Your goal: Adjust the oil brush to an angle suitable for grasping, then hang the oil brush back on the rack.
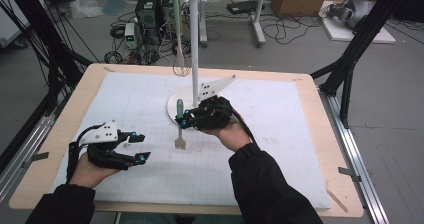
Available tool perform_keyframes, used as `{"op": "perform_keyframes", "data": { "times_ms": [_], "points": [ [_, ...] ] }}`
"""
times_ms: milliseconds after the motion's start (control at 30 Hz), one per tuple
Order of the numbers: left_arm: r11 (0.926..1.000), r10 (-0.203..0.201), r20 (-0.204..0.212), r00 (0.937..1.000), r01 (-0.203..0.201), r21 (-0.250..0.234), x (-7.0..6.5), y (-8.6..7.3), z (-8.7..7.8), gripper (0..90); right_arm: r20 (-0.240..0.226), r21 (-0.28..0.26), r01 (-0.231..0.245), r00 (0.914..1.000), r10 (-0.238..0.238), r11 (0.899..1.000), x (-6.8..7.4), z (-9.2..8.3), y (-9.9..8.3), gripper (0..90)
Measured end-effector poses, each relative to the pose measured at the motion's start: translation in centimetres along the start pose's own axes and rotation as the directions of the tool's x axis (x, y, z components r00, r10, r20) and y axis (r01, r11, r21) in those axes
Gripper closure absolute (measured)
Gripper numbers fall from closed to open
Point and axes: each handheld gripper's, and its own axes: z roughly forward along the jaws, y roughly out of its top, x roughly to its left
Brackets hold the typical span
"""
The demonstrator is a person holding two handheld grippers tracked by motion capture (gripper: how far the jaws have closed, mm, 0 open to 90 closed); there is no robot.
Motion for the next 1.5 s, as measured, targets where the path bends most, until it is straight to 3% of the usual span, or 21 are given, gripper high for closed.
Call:
{"op": "perform_keyframes", "data": {
  "times_ms": [300,533,1300,1500],
  "points": [
    [0.9998,-0.012,-0.034,0.9993,0.013,0.014,0.4,-0.4,-0.1,28.7,0.038,0.006,0.012,0.9992,-0.013,1.0,-1.3,-1.6,2.0,83.6],
    [0.9998,-0.015,-0.047,0.9988,0.015,0.013,0.5,-0.4,-0.3,27.5,0.055,0.004,0.009,0.9985,-0.009,1.0,-1.8,-2.1,2.6,83.6],
    [0.9997,-0.023,-0.062,0.9978,0.023,0.012,0.8,-0.5,-0.4,26.1,0.107,0.002,0.008,0.9942,-0.008,1.0,-3.6,-4.1,6.1,83.6],
    [0.9997,-0.007,-0.053,0.9986,0.008,0.024,0.8,-0.4,-0.1,26.1,0.123,0.01,0.014,0.9922,-0.016,1.0,-4.1,-4.5,7.5,83.6]
  ]
}}
